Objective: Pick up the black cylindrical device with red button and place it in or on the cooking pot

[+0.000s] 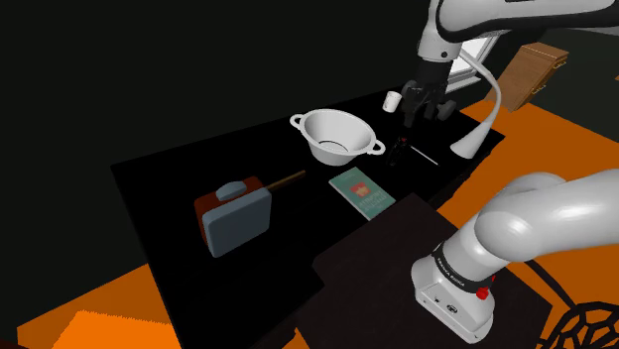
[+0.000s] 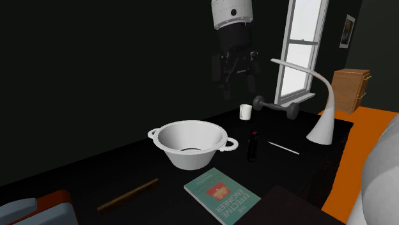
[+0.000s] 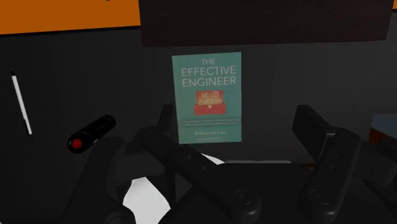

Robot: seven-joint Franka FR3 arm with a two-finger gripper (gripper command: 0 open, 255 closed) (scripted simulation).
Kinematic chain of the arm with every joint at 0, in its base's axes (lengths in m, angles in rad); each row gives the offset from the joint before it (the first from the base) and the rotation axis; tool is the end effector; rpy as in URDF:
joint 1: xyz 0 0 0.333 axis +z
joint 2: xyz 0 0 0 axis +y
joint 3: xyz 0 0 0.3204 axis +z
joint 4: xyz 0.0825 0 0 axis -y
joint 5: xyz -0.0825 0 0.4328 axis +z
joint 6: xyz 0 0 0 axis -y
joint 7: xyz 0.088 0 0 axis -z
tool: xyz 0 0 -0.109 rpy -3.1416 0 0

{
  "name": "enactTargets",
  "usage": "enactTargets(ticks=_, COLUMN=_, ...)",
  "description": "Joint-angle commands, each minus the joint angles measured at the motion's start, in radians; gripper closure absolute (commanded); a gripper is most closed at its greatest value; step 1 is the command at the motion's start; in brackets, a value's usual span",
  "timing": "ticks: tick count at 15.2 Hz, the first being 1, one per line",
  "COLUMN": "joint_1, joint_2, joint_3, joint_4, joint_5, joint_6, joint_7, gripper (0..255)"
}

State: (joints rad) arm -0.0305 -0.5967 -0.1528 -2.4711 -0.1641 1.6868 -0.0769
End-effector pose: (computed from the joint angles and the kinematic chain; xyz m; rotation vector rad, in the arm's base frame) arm 0.3840 -0.0888 0.4675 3.0735 -0.0573 -0.3058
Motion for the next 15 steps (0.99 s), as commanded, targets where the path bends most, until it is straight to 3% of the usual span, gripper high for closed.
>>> enactTargets(ticks=1, joint_1=-0.013, joint_2=0.044, joint_3=-0.033, joint_4=-0.001, joint_5=-0.017, joint_6=0.05, joint_7=-0.031, gripper=0)
enactTargets(ticks=8, joint_1=-0.05, joint_2=0.258, joint_3=-0.153, joint_4=0.048, joint_5=-0.045, joint_6=0.229, joint_7=-0.15, gripper=0)
enactTargets(ticks=15, joint_1=-0.078, joint_2=0.515, joint_3=-0.252, joint_4=0.161, joint_5=0.006, joint_6=0.379, joint_7=-0.294, gripper=0)
